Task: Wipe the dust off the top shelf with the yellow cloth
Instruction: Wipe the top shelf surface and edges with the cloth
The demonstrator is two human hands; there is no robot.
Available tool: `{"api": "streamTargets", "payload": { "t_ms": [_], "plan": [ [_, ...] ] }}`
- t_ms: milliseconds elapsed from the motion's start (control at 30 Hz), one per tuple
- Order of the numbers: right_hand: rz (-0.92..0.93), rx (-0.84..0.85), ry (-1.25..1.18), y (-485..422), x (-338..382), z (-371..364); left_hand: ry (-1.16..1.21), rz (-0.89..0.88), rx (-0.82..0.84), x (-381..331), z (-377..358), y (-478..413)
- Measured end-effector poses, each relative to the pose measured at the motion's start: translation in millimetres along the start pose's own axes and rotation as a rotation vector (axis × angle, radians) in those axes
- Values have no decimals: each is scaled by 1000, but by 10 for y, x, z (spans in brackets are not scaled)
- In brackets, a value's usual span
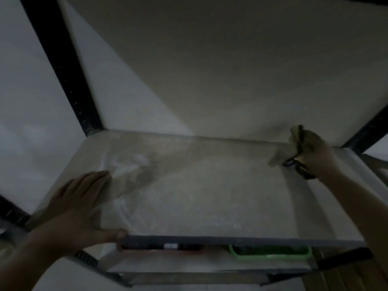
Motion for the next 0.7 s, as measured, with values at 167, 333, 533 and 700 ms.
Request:
{"api": "streamTargets", "payload": {
  "t_ms": [167,333,533,700],
  "plan": [
    [85,60,432,275,290,536,-12,-29,-70,-50,38,-18],
    [477,-82,345,611,1775,507,-61,-53,-84,-42,9,-42],
    [219,231,-62,1257,3659,-260,-61,-81,-115,-61,50,-24],
    [363,462,-370,1991,4933,-245,-41,-84,-117,-81,68,-4]
  ]
}}
Point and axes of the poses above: each hand's wrist, its own y-axis away from the middle knuckle, its own z-axis out of the back of the hand, x = y × z, the point moved 9 cm from there along -y, towards the middle knuckle, and after that the axes turned 14 degrees about -x, right-handed, at the moved point
